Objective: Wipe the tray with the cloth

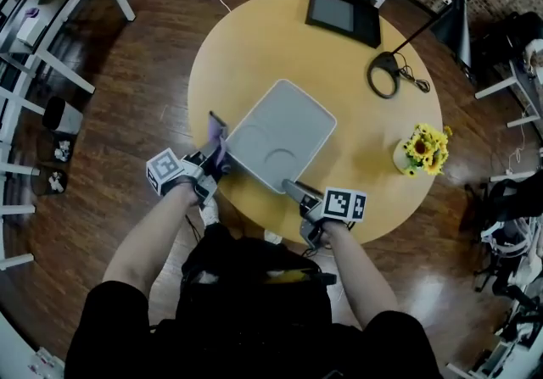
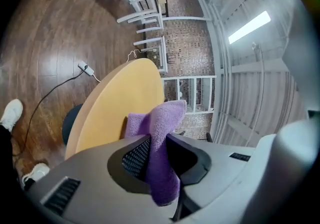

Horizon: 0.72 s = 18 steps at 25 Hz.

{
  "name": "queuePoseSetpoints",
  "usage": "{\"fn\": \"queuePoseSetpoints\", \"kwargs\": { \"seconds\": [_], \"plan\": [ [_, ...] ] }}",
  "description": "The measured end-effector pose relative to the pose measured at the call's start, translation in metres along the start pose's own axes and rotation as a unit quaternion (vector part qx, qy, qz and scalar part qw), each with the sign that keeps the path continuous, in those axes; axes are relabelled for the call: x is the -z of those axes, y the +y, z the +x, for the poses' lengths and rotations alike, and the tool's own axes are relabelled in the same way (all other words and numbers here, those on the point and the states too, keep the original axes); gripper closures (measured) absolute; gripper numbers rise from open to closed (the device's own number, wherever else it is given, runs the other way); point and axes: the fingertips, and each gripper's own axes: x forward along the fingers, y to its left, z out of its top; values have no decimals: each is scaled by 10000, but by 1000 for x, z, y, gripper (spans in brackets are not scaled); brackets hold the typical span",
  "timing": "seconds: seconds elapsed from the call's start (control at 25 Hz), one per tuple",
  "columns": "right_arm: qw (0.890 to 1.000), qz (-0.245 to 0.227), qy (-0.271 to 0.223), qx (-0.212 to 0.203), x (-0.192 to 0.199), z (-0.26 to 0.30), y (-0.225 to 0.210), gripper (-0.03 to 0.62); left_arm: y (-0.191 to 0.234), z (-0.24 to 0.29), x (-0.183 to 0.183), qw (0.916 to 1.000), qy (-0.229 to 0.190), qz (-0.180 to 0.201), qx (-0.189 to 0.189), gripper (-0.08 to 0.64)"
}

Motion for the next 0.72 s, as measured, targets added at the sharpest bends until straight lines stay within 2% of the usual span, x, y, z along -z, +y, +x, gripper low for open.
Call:
{"fn": "queuePoseSetpoints", "kwargs": {
  "seconds": [0.16,0.36,0.44,0.56,0.64,0.72],
  "plan": [
    [9999,140,-6,-32,-5,30,16,383,-11,33,-39,9994,34,323,91,483],
    [9993,338,-107,-127,-13,45,25,394,-14,50,-56,9967,518,611,101,483],
    [9985,380,-164,-367,-15,39,26,394,-9,44,-50,9989,264,375,103,483],
    [9939,604,-263,-880,-16,22,31,400,1,25,-27,9981,-397,-356,304,484],
    [9943,487,-268,-913,-20,7,24,400,7,14,-4,9946,-701,-656,399,485],
    [9956,296,-236,-861,-25,-6,14,400,11,6,17,9914,-965,-794,398,485]
  ]
}}
